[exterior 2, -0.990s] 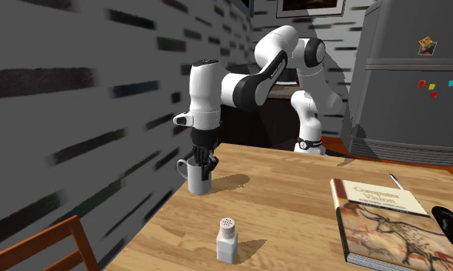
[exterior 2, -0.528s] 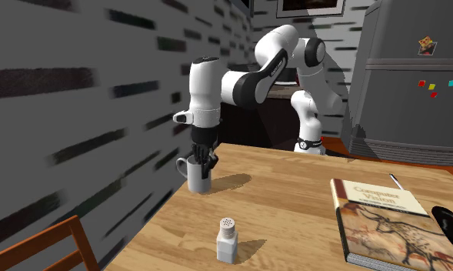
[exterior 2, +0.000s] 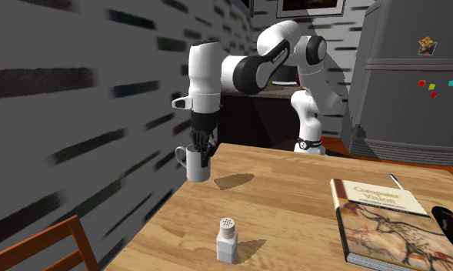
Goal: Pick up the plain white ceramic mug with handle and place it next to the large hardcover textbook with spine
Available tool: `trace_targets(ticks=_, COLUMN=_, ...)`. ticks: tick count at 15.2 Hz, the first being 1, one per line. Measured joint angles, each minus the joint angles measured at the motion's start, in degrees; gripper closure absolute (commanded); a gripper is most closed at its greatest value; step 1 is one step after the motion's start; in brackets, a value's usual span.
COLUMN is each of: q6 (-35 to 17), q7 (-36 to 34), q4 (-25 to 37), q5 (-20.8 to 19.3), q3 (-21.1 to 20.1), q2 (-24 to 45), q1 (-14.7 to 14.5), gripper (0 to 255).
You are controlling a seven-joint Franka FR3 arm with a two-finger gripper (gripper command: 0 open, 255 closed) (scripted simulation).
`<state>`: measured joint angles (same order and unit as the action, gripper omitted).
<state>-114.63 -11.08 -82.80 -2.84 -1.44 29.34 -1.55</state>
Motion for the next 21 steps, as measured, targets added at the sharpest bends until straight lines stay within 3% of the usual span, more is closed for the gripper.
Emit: trace_targets(ticks=21, q6=15.55, q7=0.51, q4=14.63, q5=0.19, q3=-0.08, q2=-0.94, q1=-0.18, gripper=255)
